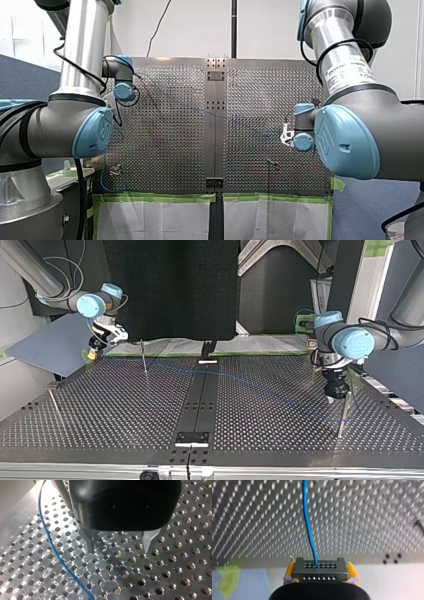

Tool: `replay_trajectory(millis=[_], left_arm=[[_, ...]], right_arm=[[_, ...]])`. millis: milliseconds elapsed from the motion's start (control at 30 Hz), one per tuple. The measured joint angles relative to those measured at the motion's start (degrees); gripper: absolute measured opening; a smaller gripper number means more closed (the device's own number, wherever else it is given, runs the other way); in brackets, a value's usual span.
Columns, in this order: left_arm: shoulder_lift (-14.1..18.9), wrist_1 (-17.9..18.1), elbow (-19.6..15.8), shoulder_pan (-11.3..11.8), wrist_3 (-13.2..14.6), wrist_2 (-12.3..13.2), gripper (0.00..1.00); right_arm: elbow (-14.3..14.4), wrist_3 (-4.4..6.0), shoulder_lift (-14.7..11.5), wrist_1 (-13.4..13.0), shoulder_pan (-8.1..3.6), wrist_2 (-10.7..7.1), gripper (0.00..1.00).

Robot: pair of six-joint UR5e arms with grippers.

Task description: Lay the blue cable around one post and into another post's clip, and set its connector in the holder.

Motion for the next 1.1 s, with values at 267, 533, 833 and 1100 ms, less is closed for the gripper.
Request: replay_trajectory(millis=[267,533,833,1100], left_arm=[[0.0,-0.02,0.0,-0.09,0.24,-0.03,0.96],[0.04,-0.02,0.0,-0.1,0.26,-0.03,0.96],[0.06,-0.08,0.0,-0.1,0.27,-0.03,0.96],[0.06,-0.26,0.0,-0.44,0.31,-0.03,0.96]], right_arm=[[3.87,0.75,1.3,-3.88,-1.75,2.82,0.0],[7.73,1.31,3.31,-7.74,-3.45,2.97,0.0],[12.85,0.81,4.08,-10.63,-4.69,4.28,0.0],[17.47,0.3,5.86,-12.91,-5.57,5.19,0.0]])
